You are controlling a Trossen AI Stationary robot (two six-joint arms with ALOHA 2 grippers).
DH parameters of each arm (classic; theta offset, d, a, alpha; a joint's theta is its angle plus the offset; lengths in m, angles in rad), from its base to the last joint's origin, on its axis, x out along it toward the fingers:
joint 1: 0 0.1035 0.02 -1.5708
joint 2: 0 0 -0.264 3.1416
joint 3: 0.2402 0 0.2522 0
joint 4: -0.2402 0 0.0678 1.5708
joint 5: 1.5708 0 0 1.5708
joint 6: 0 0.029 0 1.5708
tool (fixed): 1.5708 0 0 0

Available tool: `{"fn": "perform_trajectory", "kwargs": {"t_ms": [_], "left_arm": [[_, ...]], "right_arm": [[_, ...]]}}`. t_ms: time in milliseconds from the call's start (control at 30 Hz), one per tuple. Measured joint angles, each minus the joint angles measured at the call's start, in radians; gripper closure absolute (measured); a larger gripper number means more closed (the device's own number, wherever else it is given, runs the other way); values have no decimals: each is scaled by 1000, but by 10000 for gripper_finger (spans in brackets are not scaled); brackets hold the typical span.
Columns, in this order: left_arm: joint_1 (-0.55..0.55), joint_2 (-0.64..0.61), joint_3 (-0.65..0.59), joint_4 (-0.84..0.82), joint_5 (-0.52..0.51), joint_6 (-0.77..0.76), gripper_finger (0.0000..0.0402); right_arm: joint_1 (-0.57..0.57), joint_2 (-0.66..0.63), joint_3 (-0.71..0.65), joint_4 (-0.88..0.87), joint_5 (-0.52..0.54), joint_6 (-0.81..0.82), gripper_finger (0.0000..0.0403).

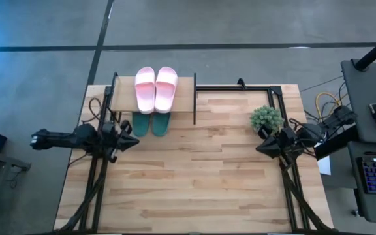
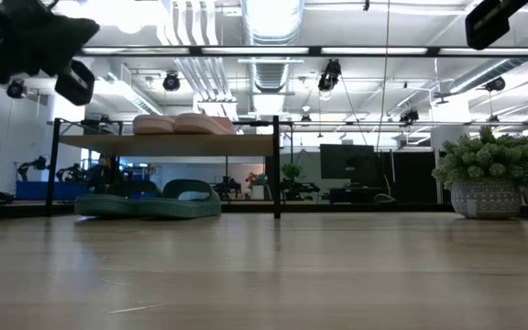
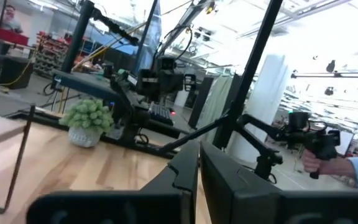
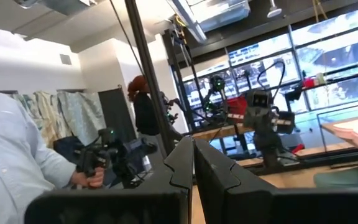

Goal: Pick and place slides into the shelf
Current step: Return to Home Position

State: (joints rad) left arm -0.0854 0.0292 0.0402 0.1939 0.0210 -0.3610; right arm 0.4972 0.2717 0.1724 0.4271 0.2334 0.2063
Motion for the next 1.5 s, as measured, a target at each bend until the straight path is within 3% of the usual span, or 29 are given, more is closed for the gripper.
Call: {"fn": "perform_trajectory", "kwargs": {"t_ms": [300,567,633,867,1000,1233,1367,1500], "left_arm": [[1,5,-30,43,2,-50,398],[10,1,-29,34,0,-52,398],[10,2,-29,34,0,-59,398],[12,5,-28,35,0,-77,398],[12,9,-28,34,0,-76,398],[12,8,-30,33,-16,-70,398],[14,8,-30,33,-20,-70,398],[14,7,-30,32,-20,-70,398]], "right_arm": [[-40,-21,-56,-3,56,90,394],[-181,119,-41,104,57,91,394],[-253,144,-41,104,0,140,394],[-534,189,-4,110,-358,190,394],[-626,185,11,105,-462,215,394],[-613,176,7,45,-468,240,394],[-613,114,5,39,-453,223,394],[-614,22,5,-82,-391,228,394]]}}
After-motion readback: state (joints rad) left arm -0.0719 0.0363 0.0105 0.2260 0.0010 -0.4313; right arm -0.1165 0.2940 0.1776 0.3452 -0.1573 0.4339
